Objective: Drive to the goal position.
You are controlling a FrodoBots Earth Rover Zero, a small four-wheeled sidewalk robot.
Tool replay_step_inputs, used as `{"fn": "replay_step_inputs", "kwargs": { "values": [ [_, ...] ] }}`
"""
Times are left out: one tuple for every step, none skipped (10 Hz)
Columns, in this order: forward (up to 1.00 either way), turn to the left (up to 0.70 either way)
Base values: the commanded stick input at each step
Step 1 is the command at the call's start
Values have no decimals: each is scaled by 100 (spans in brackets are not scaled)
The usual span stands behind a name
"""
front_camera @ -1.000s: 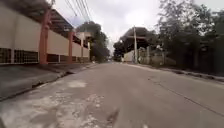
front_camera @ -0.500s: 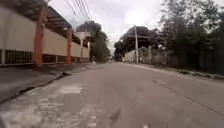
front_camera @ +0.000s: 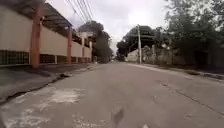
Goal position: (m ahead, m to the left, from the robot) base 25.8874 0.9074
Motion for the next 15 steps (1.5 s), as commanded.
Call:
{"fn": "replay_step_inputs", "kwargs": {
  "values": [
    [85, 6],
    [85, 3],
    [85, 10],
    [85, 11],
    [85, 10],
    [85, 4],
    [85, 3],
    [85, 8],
    [85, 14],
    [85, 9],
    [85, 6],
    [85, 9],
    [85, 0],
    [85, 0],
    [85, 4]
  ]
}}
